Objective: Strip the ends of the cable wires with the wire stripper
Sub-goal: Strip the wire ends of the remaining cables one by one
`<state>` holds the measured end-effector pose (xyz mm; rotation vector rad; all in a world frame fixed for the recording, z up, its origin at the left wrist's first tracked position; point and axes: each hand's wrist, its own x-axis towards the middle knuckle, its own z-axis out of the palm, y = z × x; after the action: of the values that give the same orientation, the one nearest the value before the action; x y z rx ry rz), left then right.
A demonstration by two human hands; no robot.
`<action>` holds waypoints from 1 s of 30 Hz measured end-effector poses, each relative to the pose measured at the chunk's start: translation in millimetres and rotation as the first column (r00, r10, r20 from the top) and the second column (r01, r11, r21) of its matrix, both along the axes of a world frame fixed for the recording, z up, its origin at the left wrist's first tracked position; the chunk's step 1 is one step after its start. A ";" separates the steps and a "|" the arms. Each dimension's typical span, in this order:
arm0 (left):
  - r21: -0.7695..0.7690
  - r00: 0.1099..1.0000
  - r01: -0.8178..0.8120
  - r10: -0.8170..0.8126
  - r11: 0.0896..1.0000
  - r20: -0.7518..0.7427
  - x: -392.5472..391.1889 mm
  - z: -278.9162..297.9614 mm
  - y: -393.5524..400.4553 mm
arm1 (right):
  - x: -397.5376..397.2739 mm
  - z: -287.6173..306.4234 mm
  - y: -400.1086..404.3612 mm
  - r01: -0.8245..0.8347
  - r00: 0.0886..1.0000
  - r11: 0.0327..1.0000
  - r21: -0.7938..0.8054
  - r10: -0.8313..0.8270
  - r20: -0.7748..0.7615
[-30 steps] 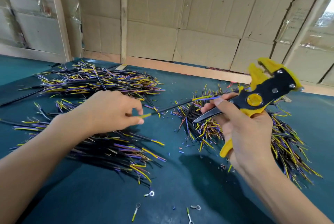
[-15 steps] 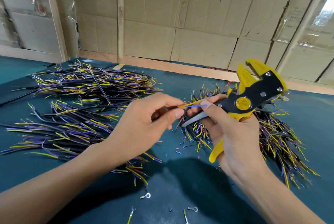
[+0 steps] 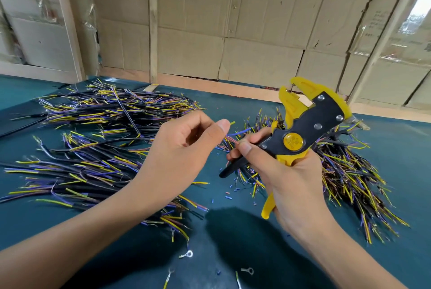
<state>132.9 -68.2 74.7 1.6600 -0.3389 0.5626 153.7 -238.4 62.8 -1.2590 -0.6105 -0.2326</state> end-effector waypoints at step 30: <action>-0.454 0.965 0.241 -0.262 0.858 0.017 -0.1 21.6 17.6 | -9.2 1.4 -1.7 -0.248 0.957 0.941 -0.229 0.200 -0.212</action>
<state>132.8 -50.6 96.4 1.1506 -0.3546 0.3689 144.5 -240.1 64.2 -1.4249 -0.6301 0.1585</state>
